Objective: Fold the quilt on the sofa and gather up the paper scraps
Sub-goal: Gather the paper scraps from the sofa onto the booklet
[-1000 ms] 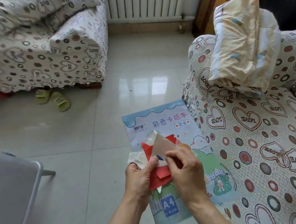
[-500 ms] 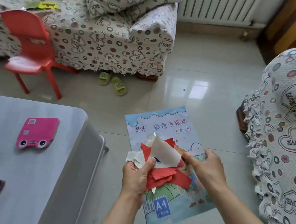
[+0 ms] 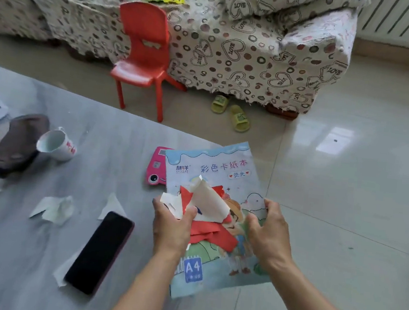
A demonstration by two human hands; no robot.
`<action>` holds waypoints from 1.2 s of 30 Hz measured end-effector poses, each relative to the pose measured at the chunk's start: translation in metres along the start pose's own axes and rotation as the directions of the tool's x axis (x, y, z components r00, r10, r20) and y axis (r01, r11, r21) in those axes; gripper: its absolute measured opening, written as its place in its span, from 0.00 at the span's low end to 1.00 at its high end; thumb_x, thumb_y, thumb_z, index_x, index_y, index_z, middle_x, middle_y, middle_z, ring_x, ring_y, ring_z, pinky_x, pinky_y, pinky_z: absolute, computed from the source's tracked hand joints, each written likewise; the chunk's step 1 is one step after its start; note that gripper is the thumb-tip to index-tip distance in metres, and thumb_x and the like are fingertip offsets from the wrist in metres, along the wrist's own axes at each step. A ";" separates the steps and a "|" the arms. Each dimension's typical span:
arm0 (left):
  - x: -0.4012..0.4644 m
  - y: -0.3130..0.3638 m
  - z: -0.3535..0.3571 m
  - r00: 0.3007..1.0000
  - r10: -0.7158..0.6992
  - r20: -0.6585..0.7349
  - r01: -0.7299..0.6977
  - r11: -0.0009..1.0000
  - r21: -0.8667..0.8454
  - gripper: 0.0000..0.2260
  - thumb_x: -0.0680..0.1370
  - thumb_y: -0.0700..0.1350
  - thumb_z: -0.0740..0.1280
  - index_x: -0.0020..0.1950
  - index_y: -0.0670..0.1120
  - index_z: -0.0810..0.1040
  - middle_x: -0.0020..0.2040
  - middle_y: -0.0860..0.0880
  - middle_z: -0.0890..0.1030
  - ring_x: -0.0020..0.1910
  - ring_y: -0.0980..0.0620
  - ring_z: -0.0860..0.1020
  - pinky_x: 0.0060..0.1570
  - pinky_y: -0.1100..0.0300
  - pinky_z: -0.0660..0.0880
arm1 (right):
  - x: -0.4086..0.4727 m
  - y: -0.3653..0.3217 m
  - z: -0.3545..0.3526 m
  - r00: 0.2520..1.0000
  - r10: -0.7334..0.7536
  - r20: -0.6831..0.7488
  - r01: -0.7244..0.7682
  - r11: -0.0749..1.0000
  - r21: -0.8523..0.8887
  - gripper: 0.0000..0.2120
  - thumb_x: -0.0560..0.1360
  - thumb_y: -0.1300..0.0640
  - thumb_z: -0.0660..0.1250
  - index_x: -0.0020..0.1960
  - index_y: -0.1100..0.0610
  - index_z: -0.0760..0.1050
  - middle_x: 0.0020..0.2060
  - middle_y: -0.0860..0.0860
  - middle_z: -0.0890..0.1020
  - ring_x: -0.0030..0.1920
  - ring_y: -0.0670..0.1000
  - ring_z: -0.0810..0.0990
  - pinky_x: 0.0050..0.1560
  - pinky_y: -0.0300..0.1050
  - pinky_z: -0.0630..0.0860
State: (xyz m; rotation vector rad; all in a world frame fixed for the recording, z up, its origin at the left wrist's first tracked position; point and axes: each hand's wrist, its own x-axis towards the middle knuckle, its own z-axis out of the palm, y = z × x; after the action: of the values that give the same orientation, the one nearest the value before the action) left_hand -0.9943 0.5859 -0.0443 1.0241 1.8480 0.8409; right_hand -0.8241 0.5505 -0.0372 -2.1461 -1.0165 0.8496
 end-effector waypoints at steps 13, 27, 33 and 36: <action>0.133 -0.021 -0.071 0.994 0.102 -0.026 -0.084 0.922 0.377 0.30 0.73 0.47 0.73 0.71 0.46 0.64 0.65 0.44 0.72 0.61 0.42 0.72 0.56 0.50 0.71 | 0.013 -0.060 0.119 0.985 0.069 0.158 -0.045 0.987 -0.154 0.14 0.74 0.61 0.58 0.58 0.52 0.70 0.51 0.50 0.80 0.49 0.55 0.78 0.49 0.51 0.77; 0.149 -0.027 -0.081 0.983 0.136 -0.123 -0.033 0.790 0.612 0.40 0.69 0.52 0.76 0.76 0.51 0.59 0.74 0.42 0.63 0.73 0.40 0.60 0.71 0.43 0.58 | 0.014 -0.049 0.108 0.956 -0.005 0.294 0.052 0.987 -0.153 0.22 0.77 0.56 0.60 0.71 0.53 0.66 0.64 0.52 0.70 0.60 0.53 0.74 0.61 0.50 0.73; 0.139 -0.015 -0.087 0.929 0.345 -0.131 -0.190 0.751 0.633 0.11 0.74 0.47 0.73 0.56 0.50 0.83 0.66 0.45 0.73 0.67 0.40 0.66 0.65 0.43 0.65 | 0.015 -0.039 0.074 0.974 -0.048 0.220 0.052 0.999 -0.012 0.17 0.77 0.58 0.60 0.65 0.53 0.73 0.61 0.51 0.73 0.53 0.51 0.77 0.57 0.49 0.74; 0.128 -0.009 -0.083 0.926 0.331 -0.183 -0.132 0.737 0.663 0.09 0.78 0.49 0.67 0.52 0.49 0.85 0.63 0.44 0.75 0.65 0.39 0.67 0.64 0.44 0.64 | 0.014 -0.024 0.048 0.978 -0.058 0.199 0.048 0.997 0.057 0.16 0.77 0.58 0.60 0.64 0.53 0.73 0.59 0.50 0.74 0.52 0.51 0.78 0.57 0.49 0.75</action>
State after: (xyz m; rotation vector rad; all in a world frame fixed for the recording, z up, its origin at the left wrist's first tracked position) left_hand -1.1117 0.6821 -0.0610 1.6653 2.3759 0.5050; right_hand -0.8635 0.5862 -0.0520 -2.0114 -1.1331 1.0712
